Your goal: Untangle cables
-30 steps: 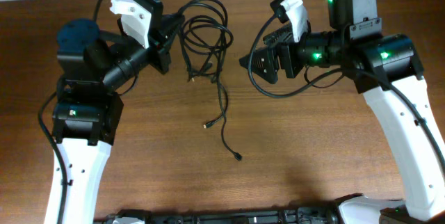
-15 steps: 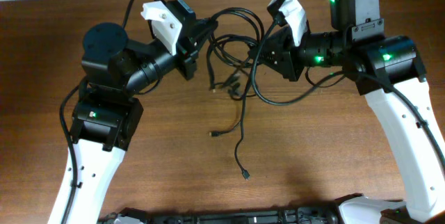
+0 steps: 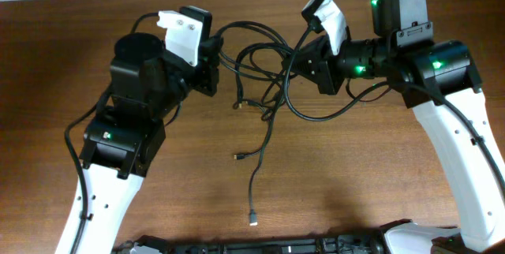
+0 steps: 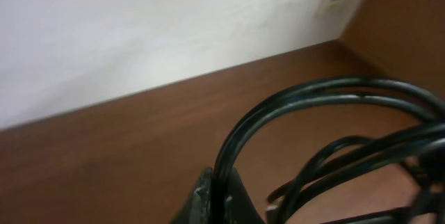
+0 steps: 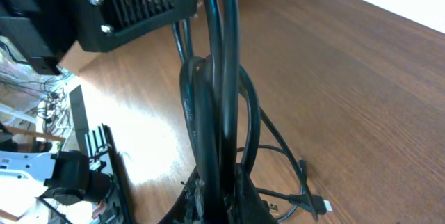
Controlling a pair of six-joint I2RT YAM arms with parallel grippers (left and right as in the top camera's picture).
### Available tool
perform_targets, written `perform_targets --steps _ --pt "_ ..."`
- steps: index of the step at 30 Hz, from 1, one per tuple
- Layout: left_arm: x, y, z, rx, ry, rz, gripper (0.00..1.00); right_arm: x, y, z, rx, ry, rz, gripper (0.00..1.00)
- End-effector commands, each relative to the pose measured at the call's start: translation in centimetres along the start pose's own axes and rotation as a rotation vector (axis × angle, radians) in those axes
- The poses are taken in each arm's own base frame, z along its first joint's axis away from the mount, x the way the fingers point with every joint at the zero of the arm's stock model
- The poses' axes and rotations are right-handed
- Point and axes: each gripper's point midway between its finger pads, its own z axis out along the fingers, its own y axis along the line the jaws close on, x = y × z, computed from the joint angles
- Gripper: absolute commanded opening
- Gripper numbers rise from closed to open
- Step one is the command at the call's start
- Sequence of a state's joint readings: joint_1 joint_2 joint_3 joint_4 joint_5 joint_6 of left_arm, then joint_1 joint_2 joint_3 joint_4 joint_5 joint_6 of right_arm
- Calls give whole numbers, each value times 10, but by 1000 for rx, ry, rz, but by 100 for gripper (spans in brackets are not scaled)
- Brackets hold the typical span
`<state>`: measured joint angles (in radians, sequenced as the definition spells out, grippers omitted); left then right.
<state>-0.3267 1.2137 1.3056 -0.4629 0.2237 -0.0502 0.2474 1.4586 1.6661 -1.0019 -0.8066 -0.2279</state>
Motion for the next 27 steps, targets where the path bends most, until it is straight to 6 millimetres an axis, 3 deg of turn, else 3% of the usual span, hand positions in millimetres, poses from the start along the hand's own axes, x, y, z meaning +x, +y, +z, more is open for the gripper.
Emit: perform_targets --steps 1,12,13,15,17,22,27 --pt "-4 60 -20 -323 -14 -19 0 -1 -3 -9 48 -6 -5 4" --pt "6 62 -24 -337 27 -34 0 -1 -6 -10 64 -4 -5 4" --pt "3 52 -22 -278 16 -34 0 0 -8 -10 78 0 -4 10" --pt "-2 31 -19 -161 -4 -31 0 2 -20 -11 145 13 31 45" --pt "-7 9 -17 -28 -19 -26 0 4 -28 -12 191 22 28 68" --pt "-25 -26 -21 176 -84 -19 0 12 -55 -12 314 66 34 72" --pt "-35 -28 -23 195 -103 -259 0 5 -61 -12 339 43 14 72"
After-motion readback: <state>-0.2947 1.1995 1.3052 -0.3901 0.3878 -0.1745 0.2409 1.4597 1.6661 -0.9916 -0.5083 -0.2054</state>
